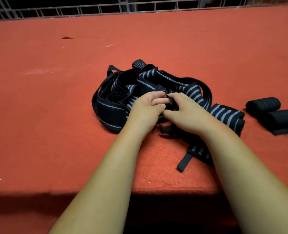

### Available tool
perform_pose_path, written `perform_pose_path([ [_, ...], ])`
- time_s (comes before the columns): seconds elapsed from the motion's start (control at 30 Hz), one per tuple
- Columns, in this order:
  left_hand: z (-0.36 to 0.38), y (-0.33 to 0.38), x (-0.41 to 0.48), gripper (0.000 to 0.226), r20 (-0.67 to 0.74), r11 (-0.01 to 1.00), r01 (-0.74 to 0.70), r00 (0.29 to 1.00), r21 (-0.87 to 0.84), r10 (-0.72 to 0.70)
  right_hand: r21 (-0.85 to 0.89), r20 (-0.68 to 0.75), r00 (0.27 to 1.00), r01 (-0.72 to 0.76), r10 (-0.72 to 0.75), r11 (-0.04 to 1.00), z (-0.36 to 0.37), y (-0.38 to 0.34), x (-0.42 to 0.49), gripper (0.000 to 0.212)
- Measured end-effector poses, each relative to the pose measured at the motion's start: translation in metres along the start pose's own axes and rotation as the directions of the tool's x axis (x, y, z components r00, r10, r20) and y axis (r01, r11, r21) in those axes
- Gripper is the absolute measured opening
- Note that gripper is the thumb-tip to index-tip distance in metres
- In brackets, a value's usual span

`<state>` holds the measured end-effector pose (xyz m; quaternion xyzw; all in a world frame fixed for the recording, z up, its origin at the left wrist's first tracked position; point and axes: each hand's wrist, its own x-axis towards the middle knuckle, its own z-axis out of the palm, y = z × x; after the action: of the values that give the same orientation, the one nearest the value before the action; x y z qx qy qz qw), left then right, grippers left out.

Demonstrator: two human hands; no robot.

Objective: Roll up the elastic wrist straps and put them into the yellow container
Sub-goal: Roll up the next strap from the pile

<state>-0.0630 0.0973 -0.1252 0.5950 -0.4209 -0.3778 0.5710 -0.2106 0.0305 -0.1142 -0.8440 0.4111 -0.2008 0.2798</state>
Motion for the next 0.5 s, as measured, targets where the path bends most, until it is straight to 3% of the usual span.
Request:
perform_pose_path([
  [0.1,0.008,0.001,0.005,0.051,0.010,0.998,-0.039,0.999,0.049,0.039,-0.028,-0.130,0.990,-0.048,0.044,0.998,-0.001,0.009,0.000,0.033],
  [0.2,0.014,0.001,0.012,0.069,-0.085,0.957,-0.119,0.986,0.264,0.146,0.088,-0.302,0.940,-0.136,0.157,0.987,-0.007,0.016,0.001,0.031],
  [0.37,0.017,-0.005,0.018,0.096,0.084,0.893,-0.237,0.971,0.382,0.222,0.334,-0.305,0.935,-0.073,0.181,0.940,-0.021,0.016,-0.005,0.031],
  [0.43,0.018,-0.007,0.018,0.076,0.067,0.866,-0.244,0.969,0.437,0.240,0.333,-0.259,0.956,-0.048,0.140,0.942,-0.020,0.017,-0.010,0.033],
  [0.5,0.018,-0.007,0.020,0.037,-0.015,0.862,-0.193,0.974,0.469,0.227,0.323,-0.244,0.961,-0.045,0.129,0.945,-0.021,0.017,-0.015,0.034],
])
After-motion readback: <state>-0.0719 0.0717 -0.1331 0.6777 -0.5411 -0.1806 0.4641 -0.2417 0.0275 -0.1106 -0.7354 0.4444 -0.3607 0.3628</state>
